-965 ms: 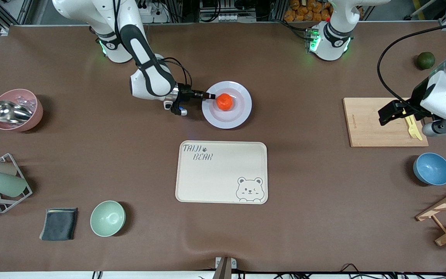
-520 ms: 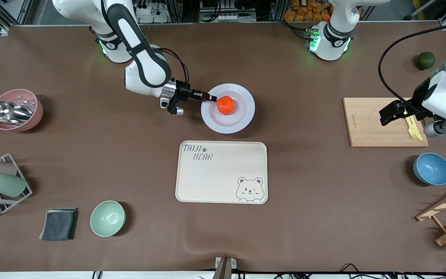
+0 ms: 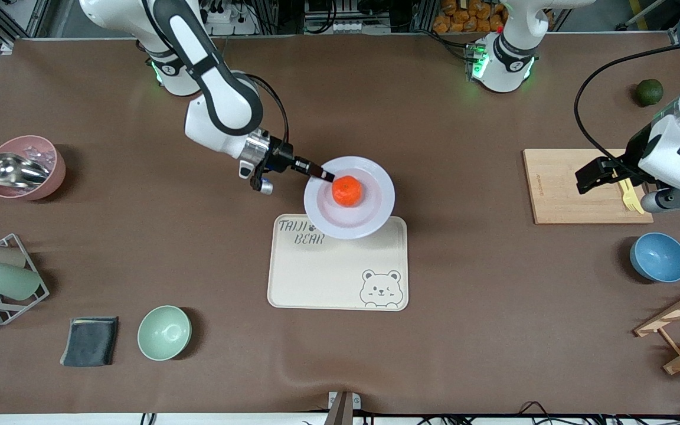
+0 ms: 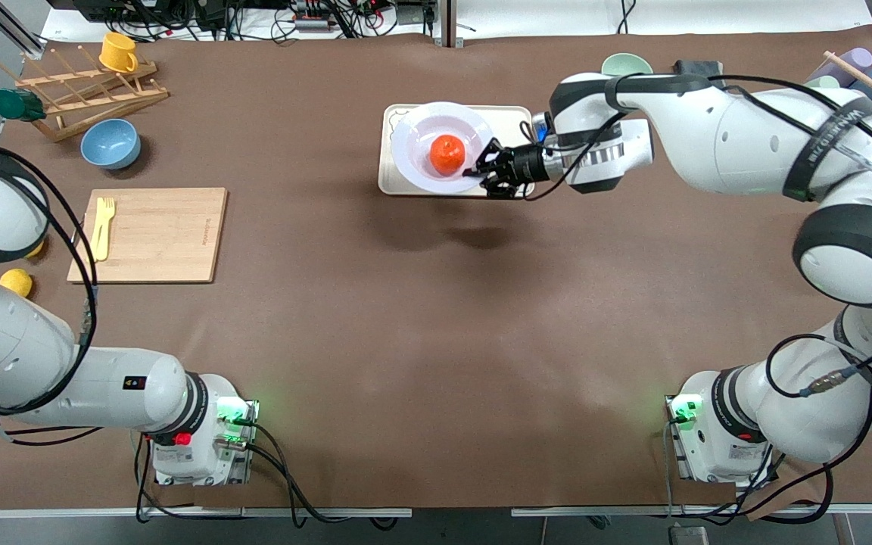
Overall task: Place orange and plate with both arms
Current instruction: 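Carry the plate with the orange onto the bear tray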
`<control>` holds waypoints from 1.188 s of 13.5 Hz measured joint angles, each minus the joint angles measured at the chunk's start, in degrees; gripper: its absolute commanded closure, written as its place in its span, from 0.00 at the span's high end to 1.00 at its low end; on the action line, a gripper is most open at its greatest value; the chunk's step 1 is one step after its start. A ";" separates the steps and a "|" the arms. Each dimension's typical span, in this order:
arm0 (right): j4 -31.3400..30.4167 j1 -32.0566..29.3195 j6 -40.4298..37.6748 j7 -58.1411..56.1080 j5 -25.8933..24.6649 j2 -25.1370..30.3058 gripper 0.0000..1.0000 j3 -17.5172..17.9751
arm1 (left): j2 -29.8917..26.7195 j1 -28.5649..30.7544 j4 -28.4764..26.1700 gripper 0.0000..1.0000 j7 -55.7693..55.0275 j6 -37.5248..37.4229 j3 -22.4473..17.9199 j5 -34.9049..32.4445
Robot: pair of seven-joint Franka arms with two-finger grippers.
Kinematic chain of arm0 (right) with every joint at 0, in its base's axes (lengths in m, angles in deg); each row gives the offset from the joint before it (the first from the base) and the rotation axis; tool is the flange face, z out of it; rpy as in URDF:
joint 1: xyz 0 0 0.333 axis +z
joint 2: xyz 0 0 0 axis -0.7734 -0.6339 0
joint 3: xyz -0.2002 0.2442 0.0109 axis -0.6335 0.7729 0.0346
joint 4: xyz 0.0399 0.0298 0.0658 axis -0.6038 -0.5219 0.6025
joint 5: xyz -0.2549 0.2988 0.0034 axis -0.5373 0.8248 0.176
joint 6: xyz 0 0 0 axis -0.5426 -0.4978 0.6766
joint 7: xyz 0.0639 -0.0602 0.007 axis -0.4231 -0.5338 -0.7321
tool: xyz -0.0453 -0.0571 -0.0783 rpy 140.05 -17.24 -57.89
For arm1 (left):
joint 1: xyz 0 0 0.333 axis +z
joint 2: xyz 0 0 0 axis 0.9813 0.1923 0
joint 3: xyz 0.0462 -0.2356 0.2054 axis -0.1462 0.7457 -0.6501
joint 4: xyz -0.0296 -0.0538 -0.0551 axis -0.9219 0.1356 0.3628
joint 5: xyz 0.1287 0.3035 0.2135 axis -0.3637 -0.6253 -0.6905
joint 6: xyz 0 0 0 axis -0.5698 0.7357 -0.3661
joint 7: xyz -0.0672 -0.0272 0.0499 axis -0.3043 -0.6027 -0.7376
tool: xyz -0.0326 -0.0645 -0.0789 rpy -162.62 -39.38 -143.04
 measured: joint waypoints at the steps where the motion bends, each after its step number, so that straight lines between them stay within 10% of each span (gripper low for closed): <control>1: 2.29 -0.77 -0.03 1.67 0.00 -2.06 0.00 -0.03 | 0.02 0.03 -0.01 1.00 0.00 0.00 0.00 0.00; 9: 18.68 -3.38 -0.17 7.08 -1.53 -18.20 0.00 -0.08 | 0.02 0.36 0.02 1.00 0.00 0.00 -0.18 0.00; 16: 20.11 -2.92 -0.18 5.91 -3.29 -23.17 0.00 0.12 | 0.02 1.60 0.07 1.00 0.00 0.00 -0.56 0.00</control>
